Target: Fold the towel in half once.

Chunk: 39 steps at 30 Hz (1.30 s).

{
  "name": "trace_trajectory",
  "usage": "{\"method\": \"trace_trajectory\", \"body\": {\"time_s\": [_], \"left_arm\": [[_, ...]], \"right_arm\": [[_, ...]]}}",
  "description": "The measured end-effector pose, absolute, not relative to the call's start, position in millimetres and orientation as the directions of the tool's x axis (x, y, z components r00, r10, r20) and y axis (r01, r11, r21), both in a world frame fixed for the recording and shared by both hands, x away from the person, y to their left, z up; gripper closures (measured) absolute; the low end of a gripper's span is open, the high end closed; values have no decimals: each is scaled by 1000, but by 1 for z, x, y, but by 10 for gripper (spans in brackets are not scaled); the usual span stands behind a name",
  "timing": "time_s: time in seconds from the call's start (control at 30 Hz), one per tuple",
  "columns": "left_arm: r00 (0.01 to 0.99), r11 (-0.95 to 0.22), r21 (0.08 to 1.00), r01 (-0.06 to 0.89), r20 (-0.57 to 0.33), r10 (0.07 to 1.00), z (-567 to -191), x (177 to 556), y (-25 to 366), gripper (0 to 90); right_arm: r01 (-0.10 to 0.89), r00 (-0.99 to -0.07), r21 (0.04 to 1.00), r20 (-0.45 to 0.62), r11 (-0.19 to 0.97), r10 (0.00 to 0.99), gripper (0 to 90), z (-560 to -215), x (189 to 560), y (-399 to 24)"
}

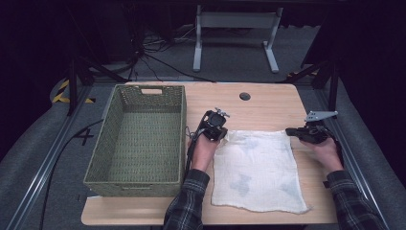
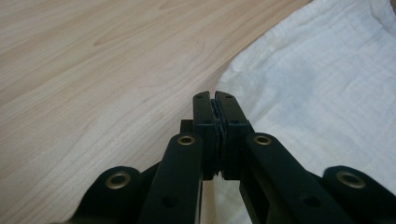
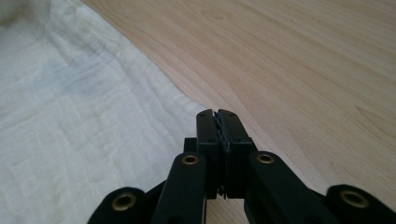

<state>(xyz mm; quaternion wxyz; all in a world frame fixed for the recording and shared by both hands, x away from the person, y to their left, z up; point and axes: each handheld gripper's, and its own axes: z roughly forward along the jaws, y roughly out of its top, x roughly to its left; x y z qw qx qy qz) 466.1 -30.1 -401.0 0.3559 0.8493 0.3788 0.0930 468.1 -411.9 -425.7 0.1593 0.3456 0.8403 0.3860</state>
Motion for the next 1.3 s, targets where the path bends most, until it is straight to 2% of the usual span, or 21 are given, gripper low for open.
{"method": "trace_trajectory", "body": {"time_s": [0.1,0.27,0.53,1.03,1.3], "left_arm": [[700,-451,689,567,-115,705,-396,463,-29,885],[689,-471,680,562,-70,721,-383,446,-28,888],[700,-514,655,553,-31,714,-389,422,-25,888],[736,-591,620,516,32,676,-393,373,-24,890],[774,-651,558,515,23,633,-416,352,-29,890]], "right_arm": [[444,-713,776,4,448,701,883,-418,464,-414],[430,-718,789,5,439,696,883,-409,449,-420],[432,-733,784,17,446,680,883,-407,413,-421],[468,-759,744,62,477,648,883,-423,354,-411],[505,-770,687,84,523,632,883,-439,332,-403]]}}
